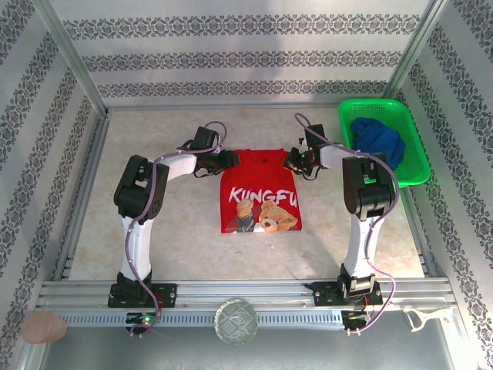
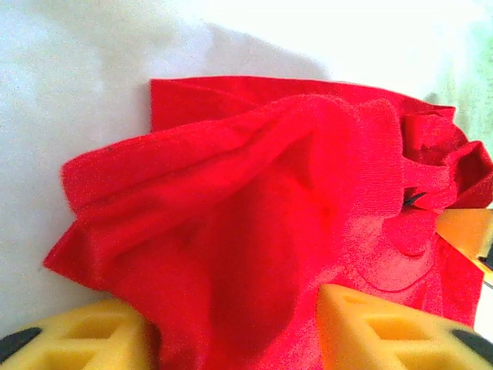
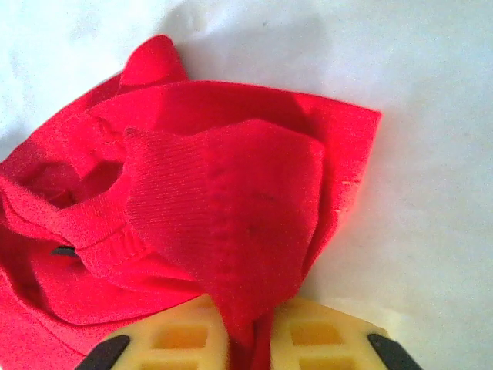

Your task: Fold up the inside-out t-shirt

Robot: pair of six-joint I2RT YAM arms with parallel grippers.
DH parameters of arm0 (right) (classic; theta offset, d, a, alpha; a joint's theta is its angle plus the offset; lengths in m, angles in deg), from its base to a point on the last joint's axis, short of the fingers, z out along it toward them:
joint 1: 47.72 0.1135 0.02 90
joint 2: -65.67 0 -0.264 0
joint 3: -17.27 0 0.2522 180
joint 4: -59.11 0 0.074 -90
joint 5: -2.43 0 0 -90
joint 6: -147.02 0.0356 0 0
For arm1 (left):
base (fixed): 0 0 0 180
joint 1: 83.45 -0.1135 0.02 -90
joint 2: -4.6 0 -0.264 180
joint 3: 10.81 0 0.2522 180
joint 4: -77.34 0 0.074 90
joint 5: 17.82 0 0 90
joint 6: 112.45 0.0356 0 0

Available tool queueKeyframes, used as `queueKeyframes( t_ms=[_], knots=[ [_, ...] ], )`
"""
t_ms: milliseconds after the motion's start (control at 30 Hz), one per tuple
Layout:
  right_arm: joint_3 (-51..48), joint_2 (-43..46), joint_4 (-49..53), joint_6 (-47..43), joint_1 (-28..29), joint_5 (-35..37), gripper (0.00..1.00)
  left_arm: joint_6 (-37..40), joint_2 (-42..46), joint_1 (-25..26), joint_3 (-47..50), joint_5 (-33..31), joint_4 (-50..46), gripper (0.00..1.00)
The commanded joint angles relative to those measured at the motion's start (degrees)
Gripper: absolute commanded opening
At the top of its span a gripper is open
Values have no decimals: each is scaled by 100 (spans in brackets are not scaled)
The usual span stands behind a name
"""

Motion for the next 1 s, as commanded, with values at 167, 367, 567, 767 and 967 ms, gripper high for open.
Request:
queueKeyframes(
  t_ms=[167,367,567,767,967],
  knots=[
    [-227,-195,-885,312,157,-507,0,148,-731,94,-228,296,573,5],
    [-577,446,-1213,523,131,-755,0,-168,88,51,434,233,1456,0],
    [-1002,1211,-1444,721,110,-769,0,-324,1080,-12,1078,59,1856,0],
    [-684,1154,-1543,926,51,-727,0,-436,920,-413,856,293,1963,0],
    [554,399,-1509,1188,-29,-823,0,-322,154,-674,-528,641,1468,0]
  ],
)
